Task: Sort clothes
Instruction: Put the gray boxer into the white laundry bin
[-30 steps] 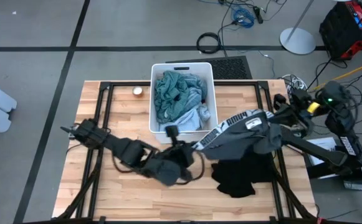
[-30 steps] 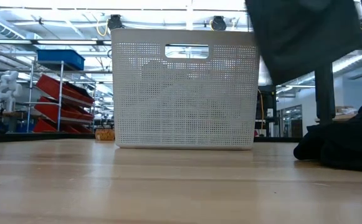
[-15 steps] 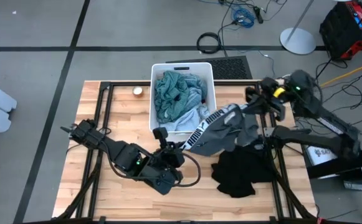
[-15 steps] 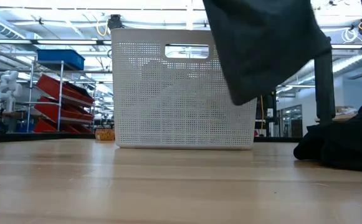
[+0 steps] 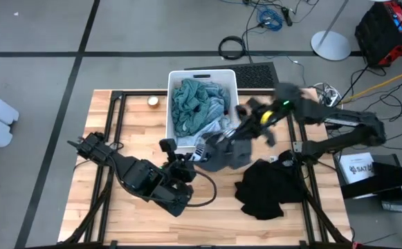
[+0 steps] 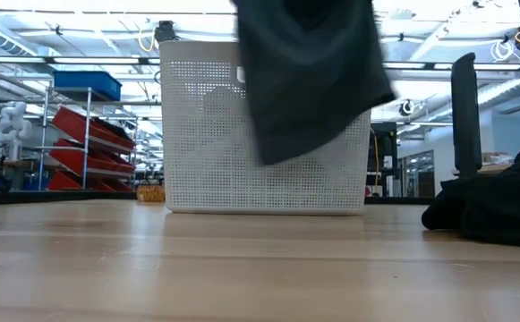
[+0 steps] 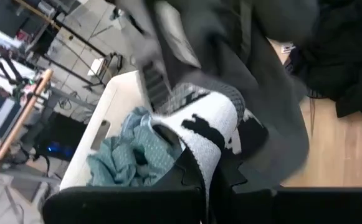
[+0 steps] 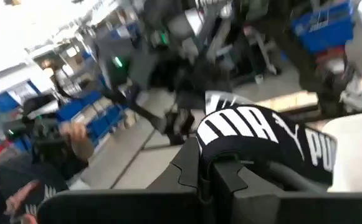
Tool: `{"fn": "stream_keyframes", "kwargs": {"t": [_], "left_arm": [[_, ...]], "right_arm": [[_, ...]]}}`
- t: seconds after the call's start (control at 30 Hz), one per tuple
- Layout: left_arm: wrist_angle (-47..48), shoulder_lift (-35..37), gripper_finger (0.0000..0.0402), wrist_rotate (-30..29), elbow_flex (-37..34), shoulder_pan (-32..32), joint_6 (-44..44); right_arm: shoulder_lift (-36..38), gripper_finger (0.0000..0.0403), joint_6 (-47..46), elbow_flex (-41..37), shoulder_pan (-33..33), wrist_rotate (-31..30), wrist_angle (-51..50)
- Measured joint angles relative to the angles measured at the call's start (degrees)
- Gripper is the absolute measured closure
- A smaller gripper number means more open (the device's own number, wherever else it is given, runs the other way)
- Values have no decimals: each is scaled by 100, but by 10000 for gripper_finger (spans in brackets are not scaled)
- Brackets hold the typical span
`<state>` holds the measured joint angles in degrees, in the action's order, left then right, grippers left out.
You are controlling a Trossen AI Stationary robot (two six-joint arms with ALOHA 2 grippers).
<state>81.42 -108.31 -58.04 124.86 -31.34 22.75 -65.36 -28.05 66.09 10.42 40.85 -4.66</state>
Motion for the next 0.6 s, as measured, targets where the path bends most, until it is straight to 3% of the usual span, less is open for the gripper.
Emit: {"fn": "stream_keyframes", "kwargs": {"t": [0.13, 0.33, 0.5, 0.6], "left_arm": [[251, 65, 398, -22, 0, -204, 431], [626, 72, 398, 52, 0, -695, 1075], [633, 61, 398, 430, -24, -1089, 1744], [337, -18, 398, 468, -283, -1249, 1943]], "right_arm": [[-501, 403, 223, 130, -702, -370, -2], [-671, 403, 197, 159, -1908, -1145, -186], [-735, 403, 125, 116, -3206, -2612, -1048], [-1007, 403, -198, -174, -3899, -3448, -978]]}}
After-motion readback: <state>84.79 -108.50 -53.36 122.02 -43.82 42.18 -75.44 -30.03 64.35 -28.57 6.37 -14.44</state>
